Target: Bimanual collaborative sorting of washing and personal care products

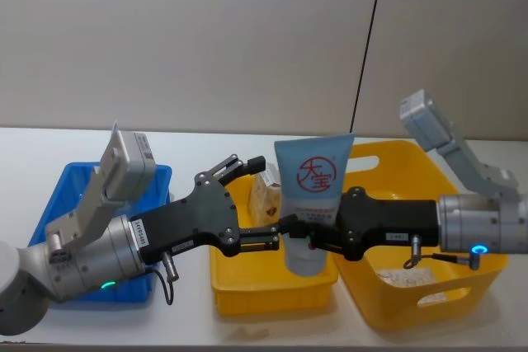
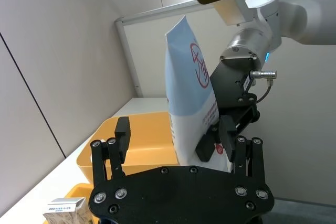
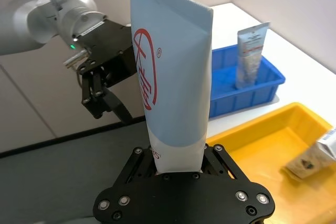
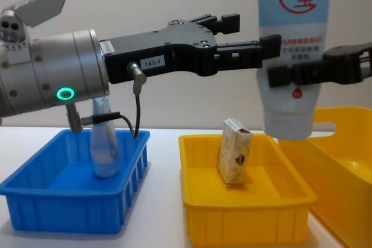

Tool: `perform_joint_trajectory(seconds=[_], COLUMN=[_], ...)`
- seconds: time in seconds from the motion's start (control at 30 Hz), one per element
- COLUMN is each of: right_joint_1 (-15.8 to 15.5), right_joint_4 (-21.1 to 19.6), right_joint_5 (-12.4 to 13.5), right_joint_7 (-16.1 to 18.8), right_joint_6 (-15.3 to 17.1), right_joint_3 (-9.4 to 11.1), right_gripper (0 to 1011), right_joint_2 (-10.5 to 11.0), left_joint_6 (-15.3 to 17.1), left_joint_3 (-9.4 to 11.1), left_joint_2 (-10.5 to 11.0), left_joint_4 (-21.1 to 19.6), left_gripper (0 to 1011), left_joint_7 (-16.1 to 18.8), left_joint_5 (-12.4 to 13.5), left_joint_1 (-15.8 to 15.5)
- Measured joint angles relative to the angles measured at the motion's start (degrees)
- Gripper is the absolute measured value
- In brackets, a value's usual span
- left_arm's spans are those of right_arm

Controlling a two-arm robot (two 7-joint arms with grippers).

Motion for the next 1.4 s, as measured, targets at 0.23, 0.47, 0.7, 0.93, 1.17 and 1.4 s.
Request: perform_joint_trajectory(seconds=[0.23, 0.47, 0.7, 0.93, 1.17, 1.4], right_joint_1=[-4.1, -7.5, -11.1, -14.8, -17.8, -21.5], right_joint_4=[-3.8, -6.6, -9.2, -11.6, -13.5, -15.4], right_joint_5=[1.0, 1.8, 2.4, 2.8, 3.2, 3.2], right_joint_7=[-5.6, -10.8, -16.3, -22.0, -27.2, -33.3], right_joint_6=[0.5, 0.8, 1.1, 1.3, 1.4, 1.4], right_joint_3=[3.0, 5.7, 8.4, 11.2, 13.6, 16.5], right_gripper=[236, 232, 230, 230, 230, 230], right_joint_2=[1.2, 1.7, 1.8, 1.6, 1.1, 0.1], left_joint_6=[0.0, 0.0, 0.0, 0.0, 0.0, 0.0], left_joint_3=[0.0, 0.0, 0.0, 0.0, 0.0, 0.0], left_joint_2=[0.0, 0.0, 0.0, 0.0, 0.0, 0.0], left_joint_4=[0.0, 0.0, 0.0, 0.0, 0.0, 0.0], left_gripper=[1001, 1001, 1001, 1001, 1001, 1001], left_joint_7=[0.0, 0.0, 0.0, 0.0, 0.0, 0.0], left_joint_5=[0.0, 0.0, 0.0, 0.0, 0.0, 0.0], left_joint_1=[0.0, 0.0, 0.0, 0.0, 0.0, 0.0])
